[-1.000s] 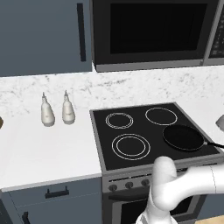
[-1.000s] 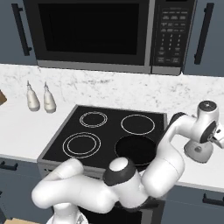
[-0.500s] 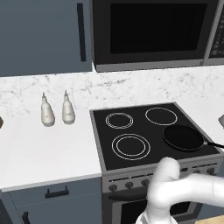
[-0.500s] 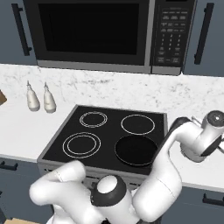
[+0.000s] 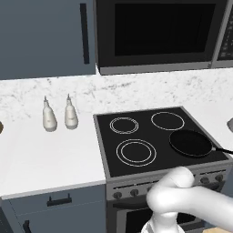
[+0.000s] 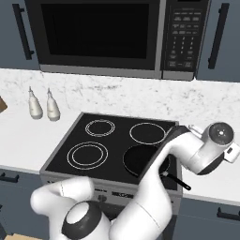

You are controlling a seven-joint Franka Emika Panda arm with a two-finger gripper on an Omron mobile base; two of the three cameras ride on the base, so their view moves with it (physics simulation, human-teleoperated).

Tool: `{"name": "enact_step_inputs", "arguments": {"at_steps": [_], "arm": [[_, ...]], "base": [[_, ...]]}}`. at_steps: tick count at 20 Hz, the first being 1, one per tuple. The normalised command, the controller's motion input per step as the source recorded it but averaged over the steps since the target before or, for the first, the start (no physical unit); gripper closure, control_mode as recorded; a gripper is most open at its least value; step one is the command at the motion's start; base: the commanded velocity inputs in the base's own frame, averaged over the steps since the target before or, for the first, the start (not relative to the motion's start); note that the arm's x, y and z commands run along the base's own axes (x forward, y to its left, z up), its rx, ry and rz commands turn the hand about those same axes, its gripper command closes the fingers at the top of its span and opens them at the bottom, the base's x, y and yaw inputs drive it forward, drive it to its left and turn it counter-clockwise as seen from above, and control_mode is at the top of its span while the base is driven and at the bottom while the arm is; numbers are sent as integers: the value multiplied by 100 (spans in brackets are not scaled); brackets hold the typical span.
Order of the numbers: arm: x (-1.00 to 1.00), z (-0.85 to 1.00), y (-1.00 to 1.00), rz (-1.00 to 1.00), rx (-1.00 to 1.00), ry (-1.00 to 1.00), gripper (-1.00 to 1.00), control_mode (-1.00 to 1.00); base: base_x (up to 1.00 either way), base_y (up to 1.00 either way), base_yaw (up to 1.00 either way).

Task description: Pick the kettle from the counter and place it on a stove burner. Then turn the burner on.

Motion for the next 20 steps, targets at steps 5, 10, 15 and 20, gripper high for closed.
{"name": "enact_step_inputs", "arguments": {"at_steps": [5, 10, 15, 20], "arm": [[-15, 58, 80, 13, -11, 0, 100, -100], [-7, 8, 94, 12, -11, 0, 100, -100], [-6, 0, 100, 14, -7, -3, 100, -100], [-1, 1, 100, 18, -2, -8, 100, -100]], "base": [[0, 0, 0], [0, 0, 0], [0, 0, 0], [0, 0, 0]]}}
